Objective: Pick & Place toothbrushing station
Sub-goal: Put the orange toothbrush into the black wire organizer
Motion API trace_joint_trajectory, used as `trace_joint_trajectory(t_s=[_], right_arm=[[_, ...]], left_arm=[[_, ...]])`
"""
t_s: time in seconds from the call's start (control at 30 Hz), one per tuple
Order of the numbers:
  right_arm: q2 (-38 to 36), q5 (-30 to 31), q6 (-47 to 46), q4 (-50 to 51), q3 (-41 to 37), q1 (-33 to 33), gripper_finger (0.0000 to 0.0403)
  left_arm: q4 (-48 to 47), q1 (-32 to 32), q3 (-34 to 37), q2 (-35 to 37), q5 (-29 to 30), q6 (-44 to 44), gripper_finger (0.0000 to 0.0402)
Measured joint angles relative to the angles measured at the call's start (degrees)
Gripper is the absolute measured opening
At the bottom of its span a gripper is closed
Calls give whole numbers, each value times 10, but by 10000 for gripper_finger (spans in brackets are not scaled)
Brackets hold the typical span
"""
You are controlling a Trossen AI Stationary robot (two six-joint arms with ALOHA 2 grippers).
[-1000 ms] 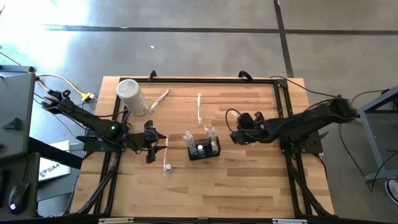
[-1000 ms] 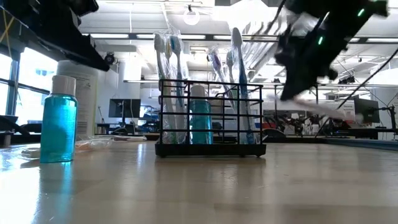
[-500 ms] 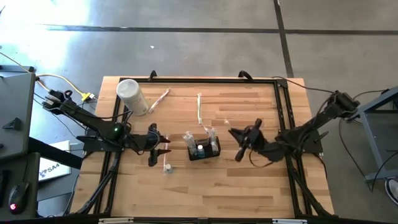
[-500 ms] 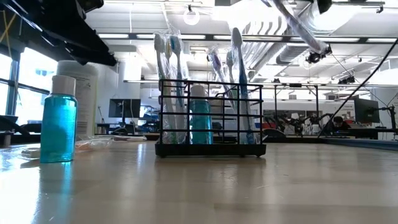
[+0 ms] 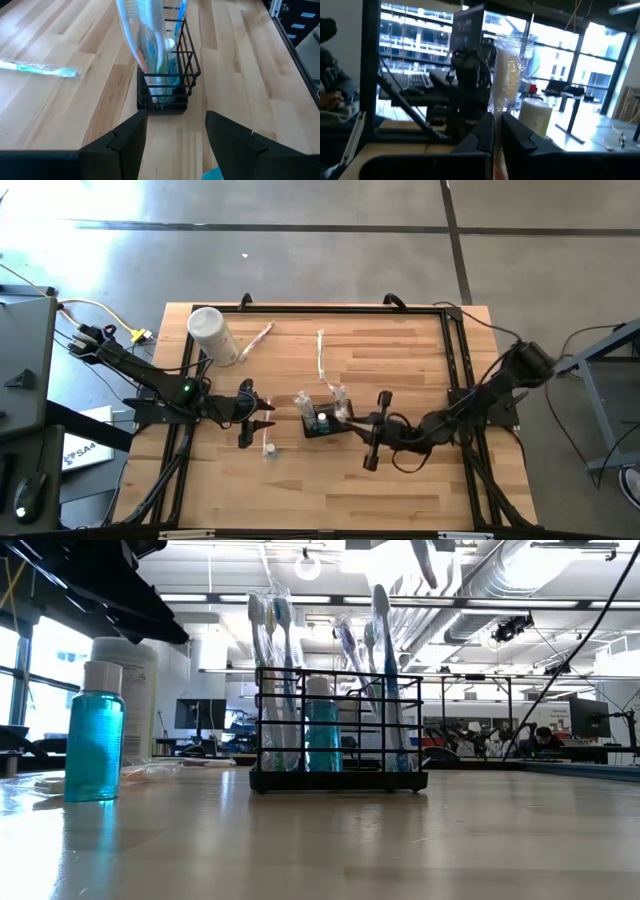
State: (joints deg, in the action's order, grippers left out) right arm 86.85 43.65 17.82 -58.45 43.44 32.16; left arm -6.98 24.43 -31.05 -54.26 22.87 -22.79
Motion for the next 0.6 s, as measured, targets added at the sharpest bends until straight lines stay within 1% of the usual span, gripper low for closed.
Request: trace_joint_trajectory(t_s=[0.1, 0.2, 0.3, 0.33, 0.4, 0.43, 0.47, 0.57, 0.6], right_arm=[[13, -10, 3, -23, -4, -12, 8], [16, -42, -45, -57, -36, -31, 8], [14, -54, -71, -146, -103, -46, 8], [14, -68, -72, -192, -127, -52, 8], [11, -124, -72, -260, -164, -64, 8], [10, -153, -74, -270, -178, -70, 8], [11, -168, -77, -271, -185, -76, 8], [13, -179, -88, -267, -181, -91, 8], [13, -193, -90, -267, -181, -97, 8]], left_arm=[[0, 0, 0, 0, -2, 0, 200], [0, 0, 0, 0, -6, 0, 200], [0, 0, 0, 0, -16, 0, 200], [0, 0, 0, 0, -18, 0, 200], [0, 0, 0, 0, -26, 0, 200], [0, 0, 0, 0, -26, 0, 200], [1, 0, 0, 0, -26, 0, 200], [5, 0, 0, 0, -26, 2, 200], [10, 0, 0, 0, -26, 5, 200]])
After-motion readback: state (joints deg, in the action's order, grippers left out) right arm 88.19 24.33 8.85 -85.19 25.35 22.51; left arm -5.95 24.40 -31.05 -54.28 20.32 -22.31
